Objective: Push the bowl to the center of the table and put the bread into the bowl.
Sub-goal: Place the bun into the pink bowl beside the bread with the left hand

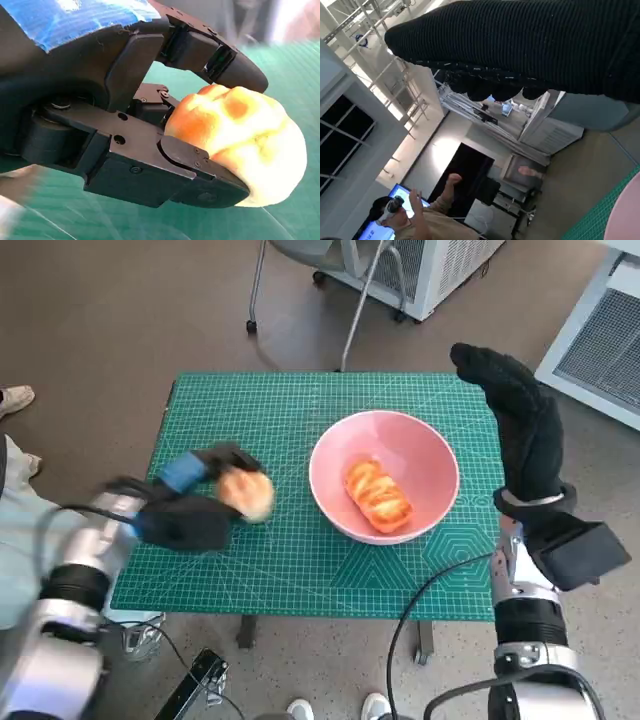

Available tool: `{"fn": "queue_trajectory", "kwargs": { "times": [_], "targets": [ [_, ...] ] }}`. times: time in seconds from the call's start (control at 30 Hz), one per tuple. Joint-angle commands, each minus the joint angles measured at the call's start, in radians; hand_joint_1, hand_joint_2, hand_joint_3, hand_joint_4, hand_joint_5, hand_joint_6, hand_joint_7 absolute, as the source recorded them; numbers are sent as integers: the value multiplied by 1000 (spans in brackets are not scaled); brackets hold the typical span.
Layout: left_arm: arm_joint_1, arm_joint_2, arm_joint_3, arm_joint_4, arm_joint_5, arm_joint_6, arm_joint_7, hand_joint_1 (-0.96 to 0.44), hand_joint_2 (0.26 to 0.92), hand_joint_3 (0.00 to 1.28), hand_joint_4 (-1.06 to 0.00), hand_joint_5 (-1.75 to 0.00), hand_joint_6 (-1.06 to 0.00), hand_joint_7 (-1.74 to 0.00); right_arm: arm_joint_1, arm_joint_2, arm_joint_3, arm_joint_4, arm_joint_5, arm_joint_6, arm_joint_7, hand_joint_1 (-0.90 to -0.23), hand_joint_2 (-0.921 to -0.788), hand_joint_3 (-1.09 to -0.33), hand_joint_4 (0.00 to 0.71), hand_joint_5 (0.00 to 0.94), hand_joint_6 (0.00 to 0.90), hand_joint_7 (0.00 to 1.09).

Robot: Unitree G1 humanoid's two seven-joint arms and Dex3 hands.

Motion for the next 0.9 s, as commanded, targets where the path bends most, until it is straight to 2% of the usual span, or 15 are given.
{"fn": "queue_trajectory", "kwargs": {
  "times": [0.03,0.23,0.33,0.47,0.63,0.8,0.9],
  "targets": [
    [-49,62,60,-126,-12,25,22,2,916,19,-757,-1055,-685,-1144,7,8,1,4,0,12,-6,-553,-921,-783,337,1,-1,803],
    [-35,88,136,-365,-13,68,43,2,911,11,-774,-1032,-708,-1125,1,13,2,7,1,17,-7,-566,-921,-777,340,2,-1,798],
    [-36,72,162,-511,-7,102,36,2,909,10,-760,-1062,-730,-1090,-1,16,4,3,-1,20,-9,-570,-921,-774,341,3,-1,798],
    [-46,33,166,-614,1,117,36,2,898,5,-750,-1096,-803,-985,-8,18,5,6,0,26,-6,-574,-921,-770,342,3,-1,797],
    [-73,-27,133,-639,27,82,60,2,897,4,-755,-1106,-805,-964,-13,19,6,4,0,31,-3,-574,-921,-765,343,4,-1,798],
    [-128,-100,61,-585,87,11,87,2,900,5,-753,-1085,-791,-1003,-16,15,6,1,3,35,2,-574,-921,-761,345,5,-1,800],
    [-170,-142,-9,-524,161,-17,105,1,910,11,-731,-1047,-758,-1099,-16,12,6,-4,5,36,5,-576,-921,-760,345,5,-1,800]
  ]
}}
